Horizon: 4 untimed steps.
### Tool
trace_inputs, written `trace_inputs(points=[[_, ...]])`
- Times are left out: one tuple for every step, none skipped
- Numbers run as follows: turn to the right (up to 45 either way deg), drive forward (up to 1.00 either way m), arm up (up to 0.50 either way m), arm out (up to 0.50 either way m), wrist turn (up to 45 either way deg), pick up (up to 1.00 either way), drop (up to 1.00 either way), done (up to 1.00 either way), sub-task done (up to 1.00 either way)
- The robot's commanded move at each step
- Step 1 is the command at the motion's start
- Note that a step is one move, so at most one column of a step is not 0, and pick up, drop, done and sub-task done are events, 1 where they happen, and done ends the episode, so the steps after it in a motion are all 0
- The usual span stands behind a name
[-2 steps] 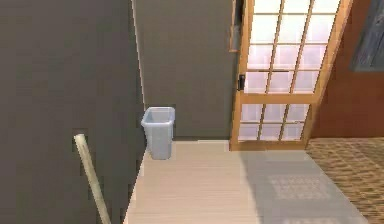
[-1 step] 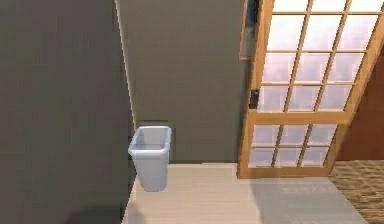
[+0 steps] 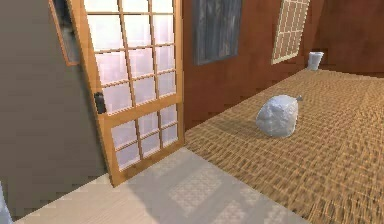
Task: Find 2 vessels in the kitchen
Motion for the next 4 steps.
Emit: trace_inputs(points=[[18.0, 0.00, 0.00, 0.00, 0.0, 0.00, 0.00, 0.00, 0.00], [0.0, 0.35, 0.00, 0.00, 0.0, 0.00, 0.00, 0.00, 0.00], [27.0, 0.00, 0.00, 0.00, 0.0, 0.00, 0.00, 0.00, 0.00], [0.0, 1.00, 0.00, 0.00, 0.0, 0.00, 0.00, 0.00, 0.00]])
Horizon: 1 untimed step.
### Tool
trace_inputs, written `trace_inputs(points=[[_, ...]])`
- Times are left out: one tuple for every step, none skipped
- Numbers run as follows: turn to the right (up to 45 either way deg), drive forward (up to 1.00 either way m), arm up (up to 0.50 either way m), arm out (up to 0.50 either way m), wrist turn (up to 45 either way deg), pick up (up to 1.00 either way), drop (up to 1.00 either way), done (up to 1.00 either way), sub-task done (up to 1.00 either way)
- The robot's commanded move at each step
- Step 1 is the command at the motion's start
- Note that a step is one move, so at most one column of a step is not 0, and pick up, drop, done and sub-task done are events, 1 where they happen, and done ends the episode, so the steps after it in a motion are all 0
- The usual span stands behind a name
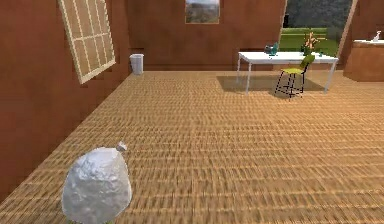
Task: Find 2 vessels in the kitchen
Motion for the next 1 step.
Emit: trace_inputs(points=[[3.0, 0.00, 0.00, 0.00, 0.0, 0.00, 0.00, 0.00, 0.00]])
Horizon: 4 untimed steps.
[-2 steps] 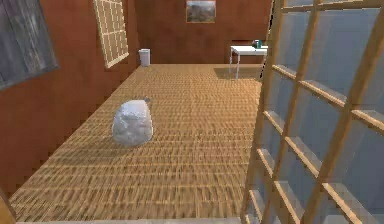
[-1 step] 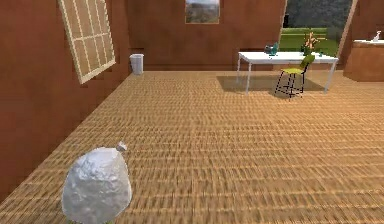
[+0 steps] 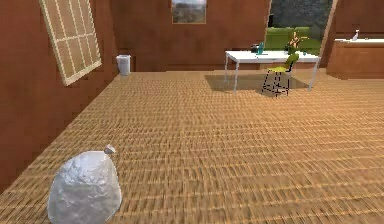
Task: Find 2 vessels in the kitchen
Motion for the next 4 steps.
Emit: trace_inputs(points=[[0.0, 0.55, 0.00, 0.00, 0.0, 0.00, 0.00, 0.00, 0.00], [21.0, 0.00, 0.00, 0.00, 0.0, 0.00, 0.00, 0.00, 0.00], [0.0, 1.00, 0.00, 0.00, 0.0, 0.00, 0.00, 0.00, 0.00], [0.0, 1.00, 0.00, 0.00, 0.0, 0.00, 0.00, 0.00, 0.00]])
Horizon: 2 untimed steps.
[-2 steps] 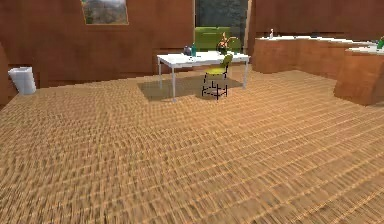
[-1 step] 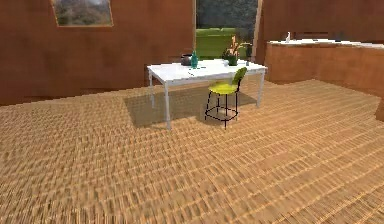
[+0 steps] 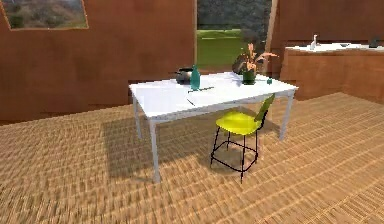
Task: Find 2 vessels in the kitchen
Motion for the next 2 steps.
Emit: trace_inputs(points=[[0.0, 0.85, 0.00, 0.00, 0.0, 0.00, 0.00, 0.00, 0.00], [0.0, 0.00, 0.00, 0.00, 0.0, 0.00, 0.00, 0.00, 1.00]])
